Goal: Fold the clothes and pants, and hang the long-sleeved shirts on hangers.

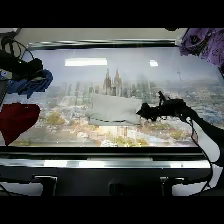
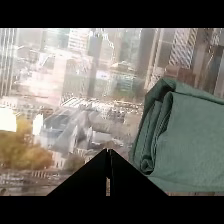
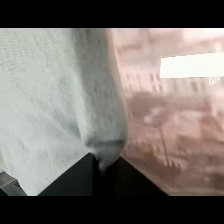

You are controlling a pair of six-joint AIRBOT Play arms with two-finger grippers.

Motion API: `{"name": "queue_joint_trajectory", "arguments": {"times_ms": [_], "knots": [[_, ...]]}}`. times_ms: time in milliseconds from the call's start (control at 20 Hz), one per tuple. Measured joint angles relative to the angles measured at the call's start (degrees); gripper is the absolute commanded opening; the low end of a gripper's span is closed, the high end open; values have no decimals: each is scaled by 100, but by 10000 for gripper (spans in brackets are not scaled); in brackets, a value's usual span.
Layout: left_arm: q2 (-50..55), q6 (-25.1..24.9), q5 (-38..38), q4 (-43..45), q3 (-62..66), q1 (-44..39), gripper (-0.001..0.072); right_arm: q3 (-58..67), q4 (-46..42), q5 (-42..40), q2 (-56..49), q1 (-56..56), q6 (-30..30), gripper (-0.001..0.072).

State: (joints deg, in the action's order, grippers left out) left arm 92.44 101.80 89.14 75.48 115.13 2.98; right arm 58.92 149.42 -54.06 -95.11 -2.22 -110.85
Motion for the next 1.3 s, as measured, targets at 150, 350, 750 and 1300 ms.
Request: {"name": "queue_joint_trajectory", "arguments": {"times_ms": [150,350,750,1300], "knots": [[0,-2,0,0,0,0,22,529,-24,55,-11,28,197,32],[0,-2,0,0,0,0,22,1613,-317,61,-11,-142,802,32],[0,0,0,0,0,0,22,3654,-1513,-260,-15,-848,2435,31],[0,2,24,-2,0,-81,22,4972,-2656,-479,20,-2540,3762,32]]}}
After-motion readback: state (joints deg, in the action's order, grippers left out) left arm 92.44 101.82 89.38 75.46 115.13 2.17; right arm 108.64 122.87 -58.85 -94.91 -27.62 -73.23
